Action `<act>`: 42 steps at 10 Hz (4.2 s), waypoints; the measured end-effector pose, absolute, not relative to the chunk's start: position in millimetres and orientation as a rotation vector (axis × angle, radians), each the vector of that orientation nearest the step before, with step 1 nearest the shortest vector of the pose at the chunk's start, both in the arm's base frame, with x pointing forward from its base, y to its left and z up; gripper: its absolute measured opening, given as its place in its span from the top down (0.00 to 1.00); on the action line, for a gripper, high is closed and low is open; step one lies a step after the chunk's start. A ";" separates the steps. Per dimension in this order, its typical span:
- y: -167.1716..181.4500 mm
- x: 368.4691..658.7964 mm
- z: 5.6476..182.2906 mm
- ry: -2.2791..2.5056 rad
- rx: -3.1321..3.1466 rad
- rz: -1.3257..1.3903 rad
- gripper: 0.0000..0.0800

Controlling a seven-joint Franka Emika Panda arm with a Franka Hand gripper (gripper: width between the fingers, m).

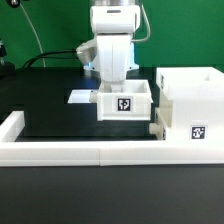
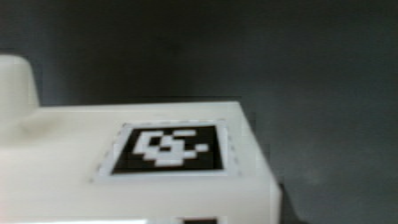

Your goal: Assemble drawer

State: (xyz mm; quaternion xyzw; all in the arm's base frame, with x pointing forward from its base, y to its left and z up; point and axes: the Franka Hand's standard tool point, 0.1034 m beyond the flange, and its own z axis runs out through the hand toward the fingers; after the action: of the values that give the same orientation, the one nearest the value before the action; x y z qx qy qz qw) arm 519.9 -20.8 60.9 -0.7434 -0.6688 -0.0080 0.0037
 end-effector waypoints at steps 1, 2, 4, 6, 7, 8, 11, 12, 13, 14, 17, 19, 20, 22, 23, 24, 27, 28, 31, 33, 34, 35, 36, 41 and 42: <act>-20.8 519.8 60.8 -2.096 -2.330 -0.025 0.95; -21.0 519.6 60.6 -2.095 -2.330 -0.024 0.95; -20.0 520.6 59.0 -2.121 -2.303 -0.022 0.95; -16.5 526.4 60.0 -2.141 -2.282 -0.026 0.95; -14.8 527.7 58.7 -2.140 -2.275 -0.018 0.95; -13.4 530.7 57.1 -2.140 -2.272 -0.022 0.95; -11.3 535.2 53.3 -2.157 -2.252 -0.028 0.95; -11.4 535.0 52.9 -2.156 -2.252 -0.027 0.95; -11.5 534.9 52.8 -2.156 -2.252 -0.027 0.95; -11.6 534.8 52.6 -2.155 -2.252 -0.026 0.95; -8.3 537.0 54.6 -2.165 -2.246 -0.033 0.95; -3.4 538.3 56.7 -2.173 -2.240 -0.040 0.95; -1.5 538.3 56.9 -2.176 -2.236 -0.041 0.95; 0.2 538.3 56.7 -2.178 -2.232 -0.043 0.95; 0.2 538.1 55.8 -2.176 -2.232 -0.042 0.95; 0.1 538.0 54.9 -2.175 -2.232 -0.040 0.95; 0.5 537.6 54.0 -2.170 -2.237 -0.039 0.95; 0.6 537.6 53.9 -2.157 -2.252 -0.036 0.95; 3.8 538.3 53.9 -2.129 -2.291 -0.042 0.95; 3.4 538.3 53.9 -2.128 -2.292 -0.042 0.95; 3.3 538.3 53.8 -2.128 -2.292 -0.042 0.95; 5.9 538.1 53.7 -2.147 -2.278 -0.034 0.95; 8.1 537.8 53.6 -2.152 -2.279 -0.025 0.95; 5.4 538.3 53.6 -2.147 -2.298 -0.016 0.95; 3.2 538.5 53.7 -2.192 -2.255 -0.011 0.95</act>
Offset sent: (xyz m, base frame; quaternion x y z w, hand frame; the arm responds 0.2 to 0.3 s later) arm 0.0129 0.0072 -0.0021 -0.0100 0.0118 -0.0828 0.9964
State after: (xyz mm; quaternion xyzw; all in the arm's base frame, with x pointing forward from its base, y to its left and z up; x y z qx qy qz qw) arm 538.5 3.2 53.7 -0.7170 -0.6971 -0.0034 -0.0014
